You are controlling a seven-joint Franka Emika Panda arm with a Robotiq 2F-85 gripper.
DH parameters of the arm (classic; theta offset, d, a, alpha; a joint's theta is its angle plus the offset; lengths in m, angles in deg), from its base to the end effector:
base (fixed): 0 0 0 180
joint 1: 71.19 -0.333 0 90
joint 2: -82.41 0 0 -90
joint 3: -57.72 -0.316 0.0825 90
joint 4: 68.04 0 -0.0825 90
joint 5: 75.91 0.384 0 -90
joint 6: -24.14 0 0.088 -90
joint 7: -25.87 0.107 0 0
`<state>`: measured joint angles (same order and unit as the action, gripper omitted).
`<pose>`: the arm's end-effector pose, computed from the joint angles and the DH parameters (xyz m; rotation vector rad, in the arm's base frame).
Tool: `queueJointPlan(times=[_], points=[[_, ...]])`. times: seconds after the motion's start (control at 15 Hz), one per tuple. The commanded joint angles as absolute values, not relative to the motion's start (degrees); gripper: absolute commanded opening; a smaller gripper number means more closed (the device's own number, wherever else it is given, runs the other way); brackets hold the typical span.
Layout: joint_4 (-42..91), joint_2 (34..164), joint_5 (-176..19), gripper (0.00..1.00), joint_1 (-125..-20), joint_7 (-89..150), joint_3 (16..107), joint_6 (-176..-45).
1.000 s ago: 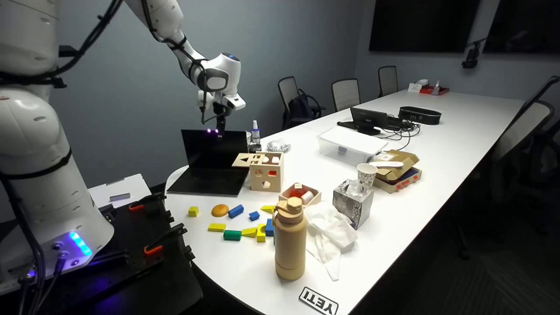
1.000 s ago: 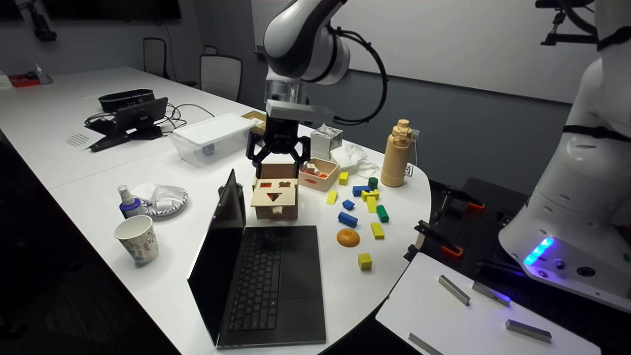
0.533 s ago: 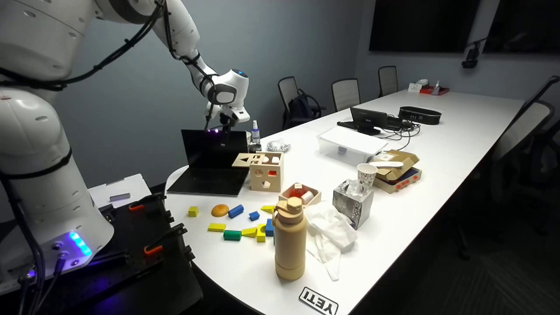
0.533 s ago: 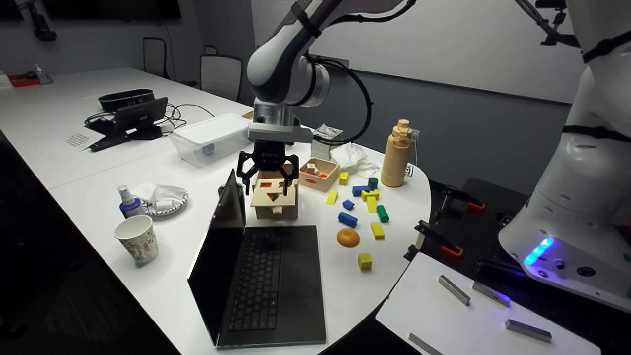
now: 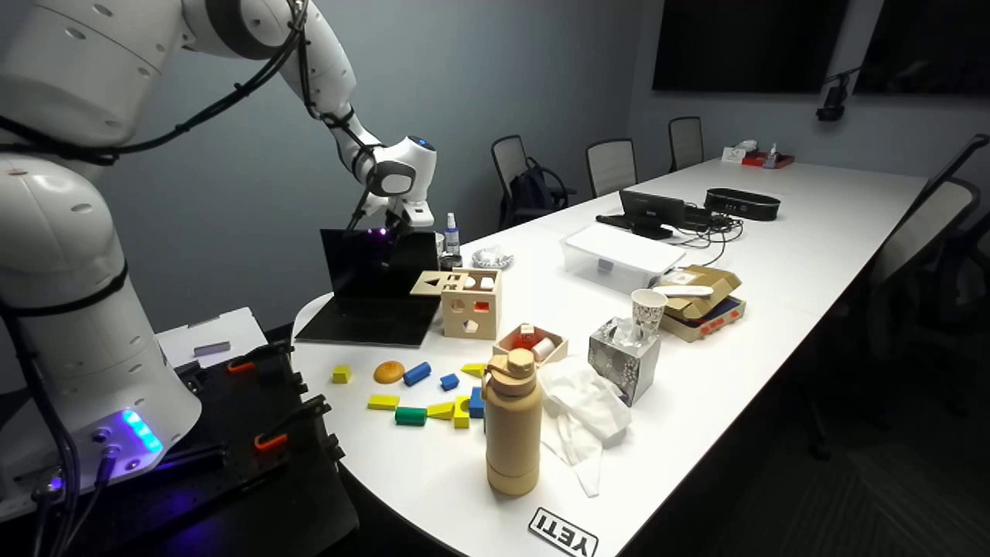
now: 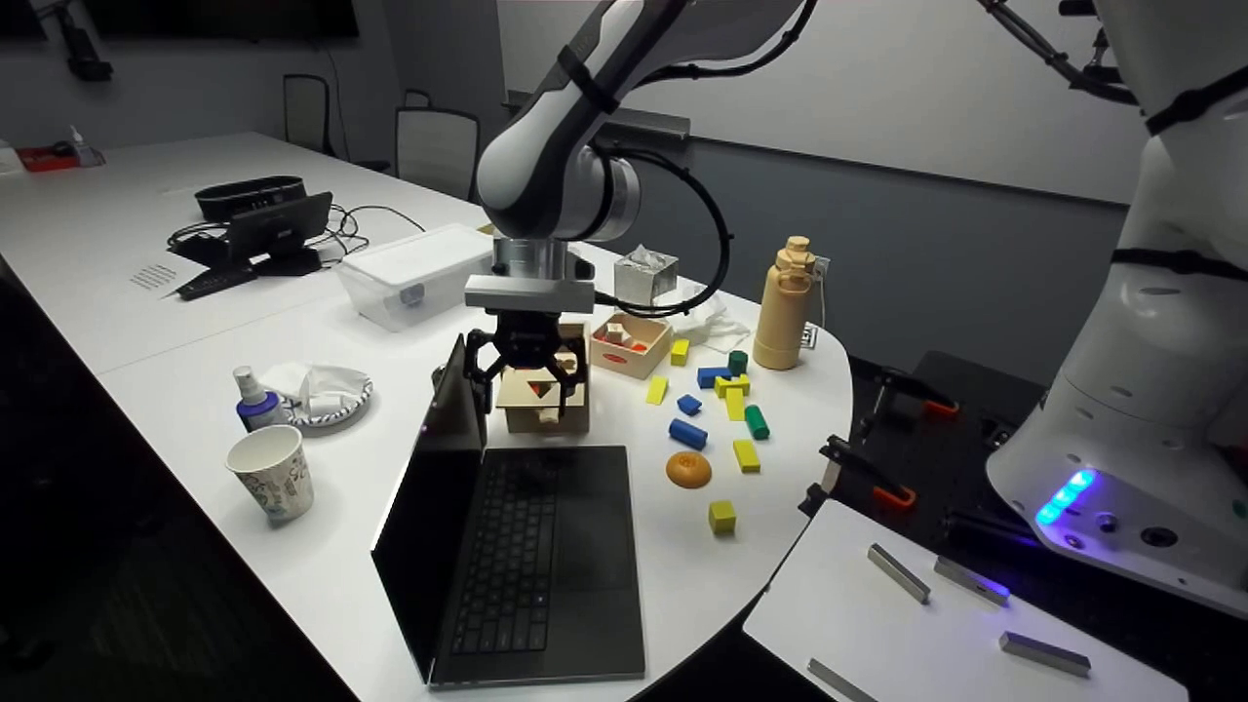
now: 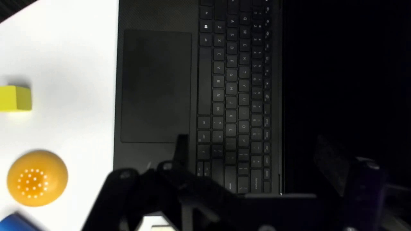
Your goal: Slide the lid on the wooden toy box backwards.
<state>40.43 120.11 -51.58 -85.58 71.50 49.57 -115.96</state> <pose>0.5716 0.2355 0.1476 -2.6789 1.0877 0.4115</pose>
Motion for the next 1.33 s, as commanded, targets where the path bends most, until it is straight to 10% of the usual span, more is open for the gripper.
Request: queueJointPlan(times=[0.0, 1.27], points=[[40.09, 121.27, -51.76, 1.00, -87.03, 76.20, 51.06, -117.33], [28.73, 130.88, -62.72, 1.00, -90.59, 87.88, 58.06, -115.63]])
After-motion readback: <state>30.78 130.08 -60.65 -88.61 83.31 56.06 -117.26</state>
